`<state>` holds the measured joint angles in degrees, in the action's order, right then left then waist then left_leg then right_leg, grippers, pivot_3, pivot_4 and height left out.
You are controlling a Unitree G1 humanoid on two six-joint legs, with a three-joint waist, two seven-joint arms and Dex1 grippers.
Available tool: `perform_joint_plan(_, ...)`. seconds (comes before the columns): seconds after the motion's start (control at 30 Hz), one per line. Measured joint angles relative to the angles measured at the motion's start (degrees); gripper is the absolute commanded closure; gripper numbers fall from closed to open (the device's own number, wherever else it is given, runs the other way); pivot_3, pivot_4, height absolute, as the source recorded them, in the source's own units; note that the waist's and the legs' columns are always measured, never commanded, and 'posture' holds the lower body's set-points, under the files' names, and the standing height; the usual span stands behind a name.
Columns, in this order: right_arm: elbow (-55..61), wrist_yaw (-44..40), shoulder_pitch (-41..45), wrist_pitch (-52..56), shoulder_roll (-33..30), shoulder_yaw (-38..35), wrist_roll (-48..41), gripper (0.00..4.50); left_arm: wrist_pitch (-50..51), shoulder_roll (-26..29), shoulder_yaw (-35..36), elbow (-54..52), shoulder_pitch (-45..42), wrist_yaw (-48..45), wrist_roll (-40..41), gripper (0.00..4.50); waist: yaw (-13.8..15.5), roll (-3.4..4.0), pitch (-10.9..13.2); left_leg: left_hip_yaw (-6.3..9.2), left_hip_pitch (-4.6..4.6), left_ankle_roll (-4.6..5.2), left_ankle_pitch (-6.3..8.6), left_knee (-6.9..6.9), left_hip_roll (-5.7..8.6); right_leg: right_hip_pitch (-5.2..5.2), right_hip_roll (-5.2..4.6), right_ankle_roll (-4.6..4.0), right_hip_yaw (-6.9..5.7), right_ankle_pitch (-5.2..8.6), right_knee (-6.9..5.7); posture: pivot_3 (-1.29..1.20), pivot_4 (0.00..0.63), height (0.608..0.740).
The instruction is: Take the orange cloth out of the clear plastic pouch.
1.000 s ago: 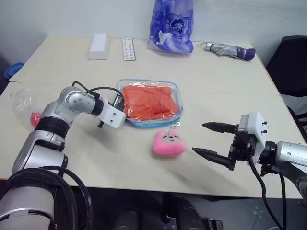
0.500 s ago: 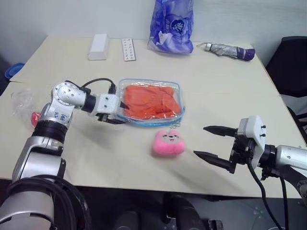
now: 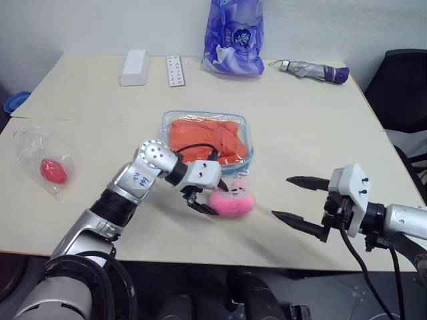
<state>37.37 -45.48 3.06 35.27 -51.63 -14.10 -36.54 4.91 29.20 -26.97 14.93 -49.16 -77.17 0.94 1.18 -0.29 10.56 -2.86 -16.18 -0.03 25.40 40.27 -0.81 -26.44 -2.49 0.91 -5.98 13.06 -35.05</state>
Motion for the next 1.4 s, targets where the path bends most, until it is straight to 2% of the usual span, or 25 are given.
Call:
perform_joint_plan(0.1, -4.65, -1.19, 5.45, -2.86, 0.00, 4.79, 4.16, 0.00, -0.88, -1.16, -0.02, 1.00, -0.31, 0.15, -0.81, 1.33, 0.19, 0.00, 0.00, 0.01, -0.01, 0.02, 0.01, 0.00, 0.01, -0.01, 0.00, 0.00, -0.02, 0.00, 0.00, 0.00, 0.150, 0.740)
perform_joint_plan(0.2, -11.81, -2.61, 11.86, -8.20, 0.28, 11.17, 11.01, 0.00, -2.24, -1.10, 0.23, 1.56, -0.16, 0.31, -1.42, 2.25, 0.16, 0.00, 0.00, -0.01, -0.03, 0.05, 0.01, 0.00, 0.03, -0.02, -0.02, 0.00, -0.02, 0.00, 0.02, 0.00, 0.150, 0.740)
perform_joint_plan(0.33, -25.76, -2.85, 23.83, -18.02, 5.56, 20.15, 22.21, 0.00, -2.49, 0.31, 1.42, 1.21, 0.22, -0.13, -1.29, 3.47, -0.53, 0.00, 0.00, -0.08, -0.01, 0.04, -0.01, -0.01, 0.02, -0.06, 0.03, -0.01, 0.00, 0.00, -0.05, 0.00, 0.150, 0.740)
perform_joint_plan(0.43, -35.08, -3.06, 29.36, -26.55, 8.48, 25.18, 29.20, 0.00, -2.16, 1.43, 2.33, 0.06, 0.70, -0.23, -1.21, 4.39, -0.78, 0.01, 0.00, -0.10, 0.00, 0.03, -0.02, 0.00, -0.03, -0.13, -0.04, -0.02, -0.12, 0.01, -0.05, 0.00, 0.150, 0.740)
perform_joint_plan(0.6, -48.45, -3.12, 34.06, -40.95, 11.12, 31.06, 39.48, 0.00, -0.50, 2.66, 3.65, -1.27, 1.43, 1.51, -1.50, 4.45, -1.13, 0.02, 0.00, -0.13, -0.03, 0.05, -0.03, 0.12, -0.02, -0.19, -0.13, -0.02, -0.28, 0.00, -0.04, 0.00, 0.150, 0.740)
perform_joint_plan(0.7, -55.38, -1.61, 36.58, -47.25, 13.00, 31.90, 43.53, 0.00, -0.02, 2.42, 4.00, -1.47, 1.58, 3.98, -2.24, 4.45, -1.24, 0.02, 0.00, -0.12, -0.03, 0.05, -0.03, 0.13, -0.03, -0.19, -0.15, -0.02, -0.26, 0.00, -0.06, 0.00, 0.150, 0.740)
perform_joint_plan(0.8, -59.70, -0.41, 39.22, -50.65, 15.01, 31.88, 45.13, 0.58, 0.52, 2.41, 4.40, -2.28, 2.05, 5.31, -2.63, 4.50, -1.34, 0.02, 0.00, -0.10, -0.02, 0.04, -0.04, 0.14, -0.05, -0.20, -0.16, -0.02, -0.25, 0.00, -0.10, 0.00, 0.150, 0.740)
perform_joint_plan(0.97, -63.82, -0.26, 41.40, -54.22, 17.00, 31.82, 46.47, 2.23, 1.44, 2.41, 4.42, -3.70, 2.82, 6.43, -3.00, 4.50, -1.37, 0.03, -0.01, 0.05, 0.00, 0.02, -0.04, 0.16, -0.07, -0.20, -0.16, -0.03, -0.24, 0.00, -0.12, 0.00, 0.150, 0.740)
perform_joint_plan(1.1, -65.40, -0.50, 41.44, -55.30, 18.51, 31.87, 47.63, 2.23, 2.34, 2.40, 4.53, -4.20, 2.86, 6.73, -2.96, 4.50, -1.36, 0.03, 0.00, 0.17, -0.01, 0.02, -0.04, 0.17, -0.07, -0.20, -0.17, -0.03, -0.24, 0.00, -0.13, 0.00, 0.150, 0.740)
perform_joint_plan(1.13, -65.85, -0.49, 41.44, -55.59, 18.71, 31.89, 47.89, 2.39, 2.58, 2.41, 4.53, -4.39, 2.86, 6.88, -2.96, 4.50, -1.36, 0.04, 0.00, 0.18, -0.01, 0.02, -0.04, 0.18, -0.06, -0.20, -0.17, -0.03, -0.24, 0.00, -0.14, 0.00, 0.150, 0.740)
perform_joint_plan(1.2, -67.22, -0.48, 41.47, -56.48, 18.74, 31.89, 48.66, 2.79, 2.73, 2.46, 4.54, -4.66, 2.87, 7.03, -2.95, 4.50, -1.37, 0.04, 0.00, 0.18, -0.01, 0.02, -0.04, 0.18, -0.06, -0.20, -0.18, -0.03, -0.23, 0.00, -0.14, 0.00, 0.150, 0.740)
perform_joint_plan(1.37, -69.23, -0.43, 41.84, -58.04, 19.14, 31.89, 48.99, 4.44, 3.24, 2.93, 4.74, -5.12, 3.07, 7.17, -2.88, 4.50, -1.47, 0.04, 0.00, 0.18, -0.01, 0.02, -0.04, 0.18, -0.07, -0.21, -0.17, -0.03, -0.23, 0.00, -0.15, 0.00, 0.150, 0.740)
perform_joint_plan(1.4, -69.41, -0.44, 41.95, -58.45, 19.15, 31.89, 49.14, 4.48, 3.34, 3.47, 5.43, -5.48, 3.72, 7.21, -2.74, 4.50, -1.57, 0.06, 0.01, 0.17, 0.00, 0.02, -0.04, 0.18, -0.08, -0.22, -0.17, -0.03, -0.22, 0.01, -0.17, 0.00, 0.150, 0.740)
